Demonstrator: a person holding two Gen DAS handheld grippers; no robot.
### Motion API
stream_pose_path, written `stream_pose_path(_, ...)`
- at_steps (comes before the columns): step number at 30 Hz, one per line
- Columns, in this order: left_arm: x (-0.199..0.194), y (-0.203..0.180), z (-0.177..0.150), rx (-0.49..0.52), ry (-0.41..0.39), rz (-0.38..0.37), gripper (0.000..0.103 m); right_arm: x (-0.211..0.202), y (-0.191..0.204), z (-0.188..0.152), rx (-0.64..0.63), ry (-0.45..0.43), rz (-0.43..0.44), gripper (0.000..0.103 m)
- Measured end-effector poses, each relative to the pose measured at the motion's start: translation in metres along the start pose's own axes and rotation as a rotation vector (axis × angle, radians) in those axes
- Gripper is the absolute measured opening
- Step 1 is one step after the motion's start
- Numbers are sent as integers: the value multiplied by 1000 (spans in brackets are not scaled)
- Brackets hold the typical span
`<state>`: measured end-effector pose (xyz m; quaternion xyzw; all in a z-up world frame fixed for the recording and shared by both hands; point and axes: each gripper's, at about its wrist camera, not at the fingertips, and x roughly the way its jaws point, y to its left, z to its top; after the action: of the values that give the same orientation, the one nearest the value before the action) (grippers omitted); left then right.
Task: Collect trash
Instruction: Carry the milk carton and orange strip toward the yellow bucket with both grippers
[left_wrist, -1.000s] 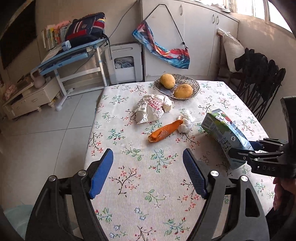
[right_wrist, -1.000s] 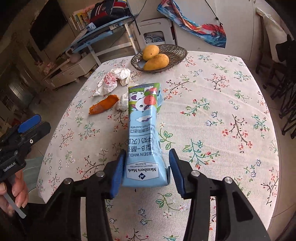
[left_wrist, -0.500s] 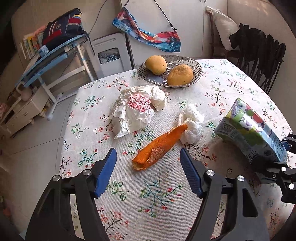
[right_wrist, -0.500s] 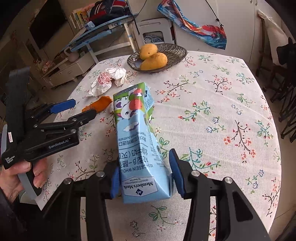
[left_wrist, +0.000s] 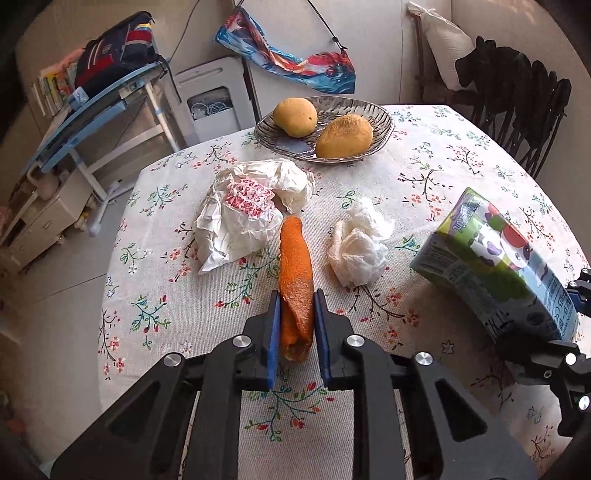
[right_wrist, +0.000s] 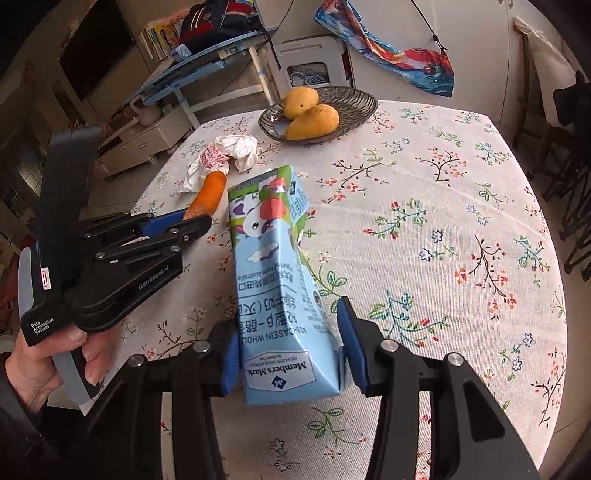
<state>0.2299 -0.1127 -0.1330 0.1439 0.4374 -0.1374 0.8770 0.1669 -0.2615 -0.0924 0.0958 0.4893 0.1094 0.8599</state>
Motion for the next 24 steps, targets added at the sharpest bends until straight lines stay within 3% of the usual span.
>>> stream_pose_path(10, -68, 10, -25, -37, -69, 37, 17, -18, 1, -7, 63, -33, 48, 45)
stream_pose_path(19, -100, 7, -42, -15, -97, 66, 17, -5, 31, -17, -121, -4, -107, 45)
stream_pose_path(24, -120, 12, -47, -55, -125, 53, 17, -20, 30, -21, -59, -53, -7, 44)
